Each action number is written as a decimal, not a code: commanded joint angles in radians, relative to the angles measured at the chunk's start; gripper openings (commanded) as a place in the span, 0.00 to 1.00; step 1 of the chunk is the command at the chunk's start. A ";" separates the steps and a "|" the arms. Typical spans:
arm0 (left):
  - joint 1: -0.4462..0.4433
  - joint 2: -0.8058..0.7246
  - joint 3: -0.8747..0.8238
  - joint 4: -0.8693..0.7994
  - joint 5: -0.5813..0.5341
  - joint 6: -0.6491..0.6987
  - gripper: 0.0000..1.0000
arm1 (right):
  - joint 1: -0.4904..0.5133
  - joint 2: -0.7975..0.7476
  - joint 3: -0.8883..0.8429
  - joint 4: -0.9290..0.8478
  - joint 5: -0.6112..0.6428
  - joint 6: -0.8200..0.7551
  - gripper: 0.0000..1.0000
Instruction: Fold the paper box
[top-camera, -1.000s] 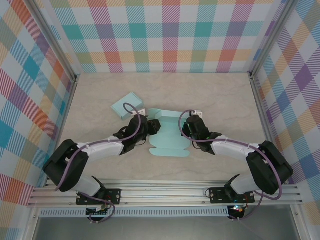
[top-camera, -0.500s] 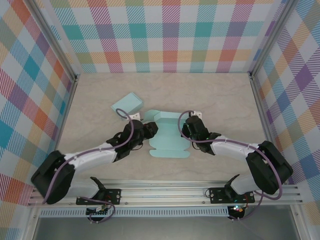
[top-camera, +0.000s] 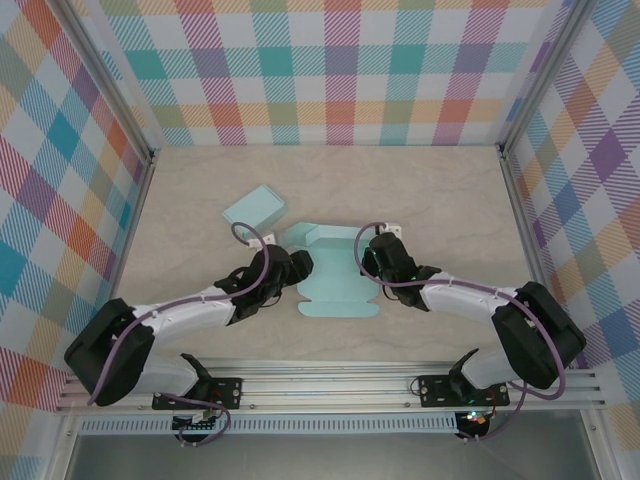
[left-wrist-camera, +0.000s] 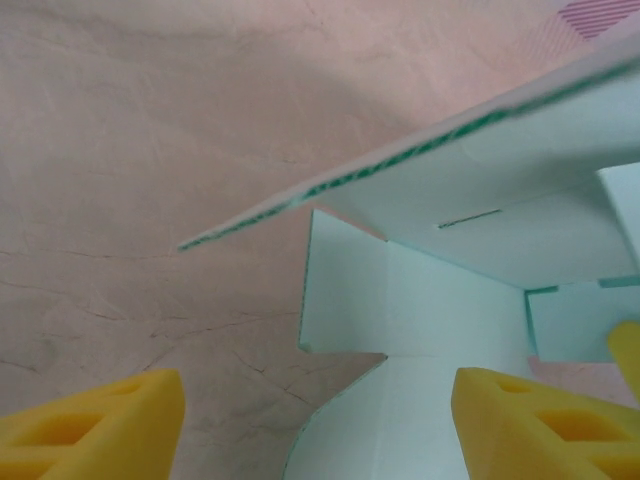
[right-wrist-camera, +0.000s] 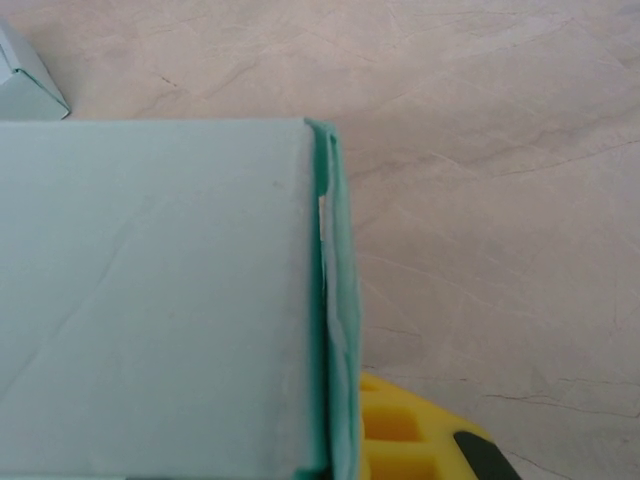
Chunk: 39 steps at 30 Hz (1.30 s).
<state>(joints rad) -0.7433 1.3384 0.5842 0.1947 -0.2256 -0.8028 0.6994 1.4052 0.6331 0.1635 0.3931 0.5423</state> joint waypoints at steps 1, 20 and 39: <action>-0.005 0.035 0.009 0.113 0.029 0.017 0.69 | 0.008 -0.015 0.018 0.024 0.005 0.001 0.00; -0.016 0.172 0.098 0.271 0.040 0.133 0.31 | 0.025 0.045 0.037 0.016 -0.015 -0.004 0.00; -0.019 0.142 0.015 0.286 0.104 0.169 0.40 | 0.042 0.097 0.120 -0.065 0.165 0.009 0.00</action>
<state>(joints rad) -0.7486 1.5578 0.6300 0.4767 -0.1673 -0.6678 0.7311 1.4940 0.7090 0.1078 0.5129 0.5617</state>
